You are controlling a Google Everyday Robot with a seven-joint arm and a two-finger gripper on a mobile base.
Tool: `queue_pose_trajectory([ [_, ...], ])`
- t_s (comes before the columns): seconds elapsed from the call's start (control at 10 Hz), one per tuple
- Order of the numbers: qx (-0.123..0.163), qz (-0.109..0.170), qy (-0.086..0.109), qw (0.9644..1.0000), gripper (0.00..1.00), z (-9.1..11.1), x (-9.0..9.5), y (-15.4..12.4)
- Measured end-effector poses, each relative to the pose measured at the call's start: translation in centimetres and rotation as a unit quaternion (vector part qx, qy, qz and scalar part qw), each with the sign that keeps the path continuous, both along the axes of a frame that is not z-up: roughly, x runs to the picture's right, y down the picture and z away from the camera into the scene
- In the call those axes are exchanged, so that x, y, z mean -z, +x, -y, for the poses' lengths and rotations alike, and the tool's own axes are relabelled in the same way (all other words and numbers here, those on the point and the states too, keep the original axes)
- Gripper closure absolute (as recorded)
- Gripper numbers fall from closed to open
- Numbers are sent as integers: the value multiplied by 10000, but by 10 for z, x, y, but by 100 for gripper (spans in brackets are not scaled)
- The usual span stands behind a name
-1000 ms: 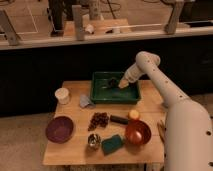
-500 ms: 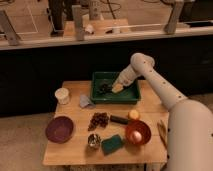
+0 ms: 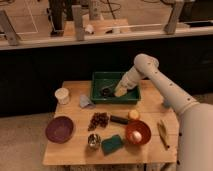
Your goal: Wipe tray with brush
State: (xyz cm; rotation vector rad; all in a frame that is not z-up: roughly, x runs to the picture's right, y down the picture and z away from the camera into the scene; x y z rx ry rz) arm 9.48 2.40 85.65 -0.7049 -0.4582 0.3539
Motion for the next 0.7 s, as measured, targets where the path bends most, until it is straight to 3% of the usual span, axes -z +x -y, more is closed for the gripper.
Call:
queue_pose_trajectory([
  [0.4, -146, -453, -40, 9989, 95, -6, 3, 51],
  [0.7, -123, -705, -41, 9974, 95, -5, -1, 69],
])
